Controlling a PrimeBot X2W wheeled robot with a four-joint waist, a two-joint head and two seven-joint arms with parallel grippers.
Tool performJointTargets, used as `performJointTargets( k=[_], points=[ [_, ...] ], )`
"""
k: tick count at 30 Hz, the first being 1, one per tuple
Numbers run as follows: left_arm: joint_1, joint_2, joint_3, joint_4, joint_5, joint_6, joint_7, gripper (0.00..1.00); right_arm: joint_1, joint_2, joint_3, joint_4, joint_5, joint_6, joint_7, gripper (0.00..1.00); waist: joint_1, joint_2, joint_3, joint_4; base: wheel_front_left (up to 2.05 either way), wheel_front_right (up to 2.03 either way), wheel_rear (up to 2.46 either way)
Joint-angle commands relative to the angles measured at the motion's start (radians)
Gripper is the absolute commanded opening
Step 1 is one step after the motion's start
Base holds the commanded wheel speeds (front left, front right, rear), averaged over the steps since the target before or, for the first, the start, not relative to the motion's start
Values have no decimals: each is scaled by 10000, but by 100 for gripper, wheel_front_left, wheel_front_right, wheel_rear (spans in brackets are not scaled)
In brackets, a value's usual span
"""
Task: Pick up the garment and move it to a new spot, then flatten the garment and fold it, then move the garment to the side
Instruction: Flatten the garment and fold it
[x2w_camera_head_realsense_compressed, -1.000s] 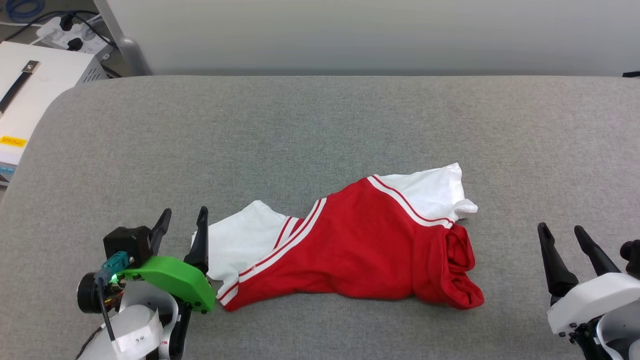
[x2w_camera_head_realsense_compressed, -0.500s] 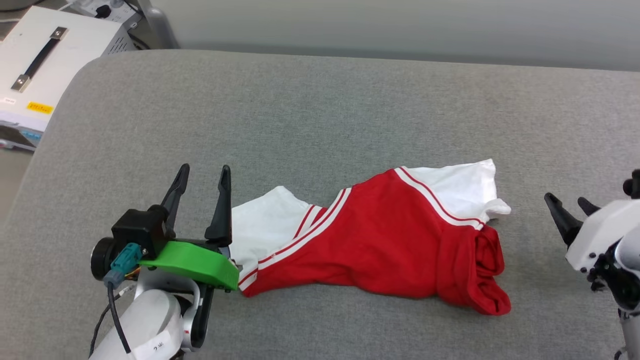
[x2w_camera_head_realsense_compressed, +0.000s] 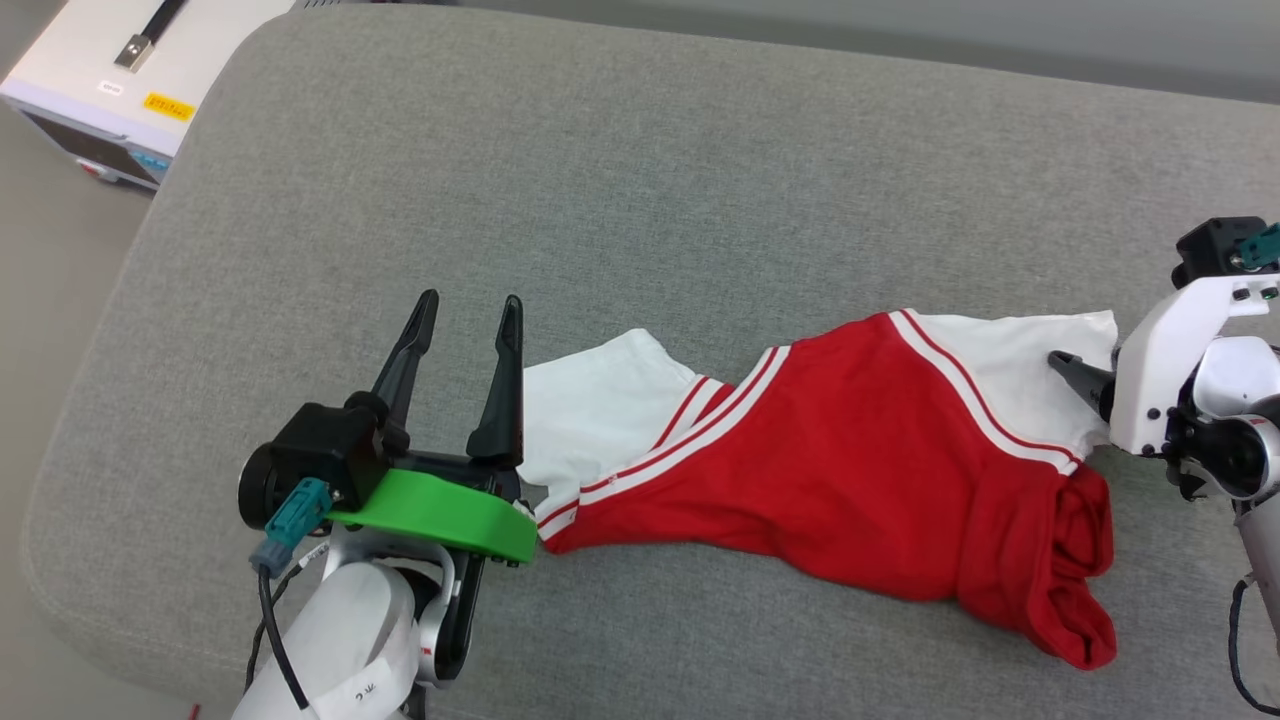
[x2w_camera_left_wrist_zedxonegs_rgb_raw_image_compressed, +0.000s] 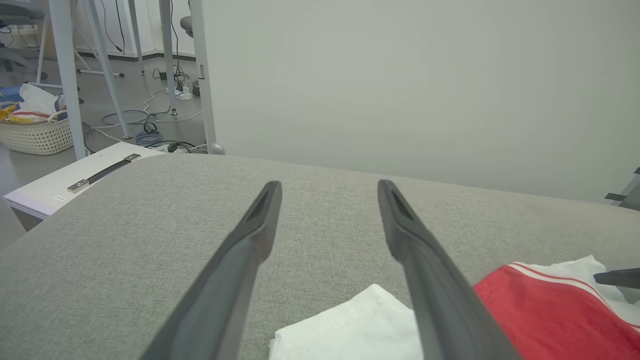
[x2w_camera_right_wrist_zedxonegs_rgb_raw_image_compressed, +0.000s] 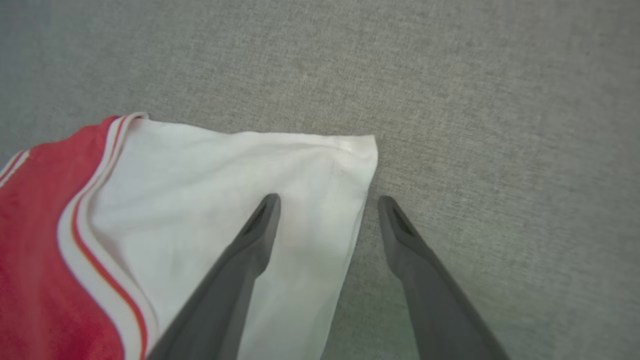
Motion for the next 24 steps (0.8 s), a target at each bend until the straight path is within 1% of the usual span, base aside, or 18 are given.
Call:
performJointTargets(
  k=[1, 3, 7, 8, 9, 10, 13, 15, 20, 22, 24],
  points=[
    [-106, -109, 101, 25, 115, -92, -58, 100, -164, -52, 258, 194, 122, -4, 10, 100, -1, 0, 348, 348, 0, 0, 0],
    [-80, -237, 208, 108, 191, -194, -58, 100, -190, -125, 693, 500, 271, -4, 193, 100, -1, 0, 399, 427, 0, 0, 0],
    [-29, -487, 402, 235, 326, -439, -58, 100, 72, -187, 1443, 915, 934, -4, 883, 100, -1, 0, 400, 564, 0, 0, 0],
    [6, -545, 450, 261, 365, -492, -58, 100, 147, -224, 1594, 987, 1071, -4, 1037, 67, -1, 0, 394, 586, 0, 0, 0],
    [31, -581, 500, 284, 389, -535, -58, 100, 196, -237, 1683, 1020, 1182, -4, 1128, 24, -1, 0, 384, 598, 0, 0, 0],
    [70, -612, 567, 350, 414, -578, -58, 100, 234, -260, 1762, 1038, 1301, -4, 1175, 0, -1, 0, 361, 608, 0, 0, 0],
    [147, -645, 686, 573, 439, -677, -58, 100, 175, -396, 1817, 957, 1459, -4, 909, 0, -1, 0, 277, 596, 0, 0, 0],
    [190, -619, 745, 748, 434, -745, -58, 100, 82, -523, 1710, 824, 1504, -4, 516, 0, -1, 0, 154, 567, 0, 0, 0],
    [217, -428, 864, 1124, 294, -847, 24, 100, 212, -943, 1226, 48, 1505, -4, -465, 0, -1, 0, -271, 370, 0, 0, 0],
    [212, -316, 940, 1238, 123, -927, 227, 100, 456, -1085, 946, -353, 1418, -4, -753, 0, -1, 0, -446, 237, 0, 0, 0],
    [194, -176, 974, 1363, -99, -1046, 646, 100, 800, -1189, 643, -783, 1225, -4, -953, 0, -1, 0, -618, 87, 0, 0, 0]
  ],
)
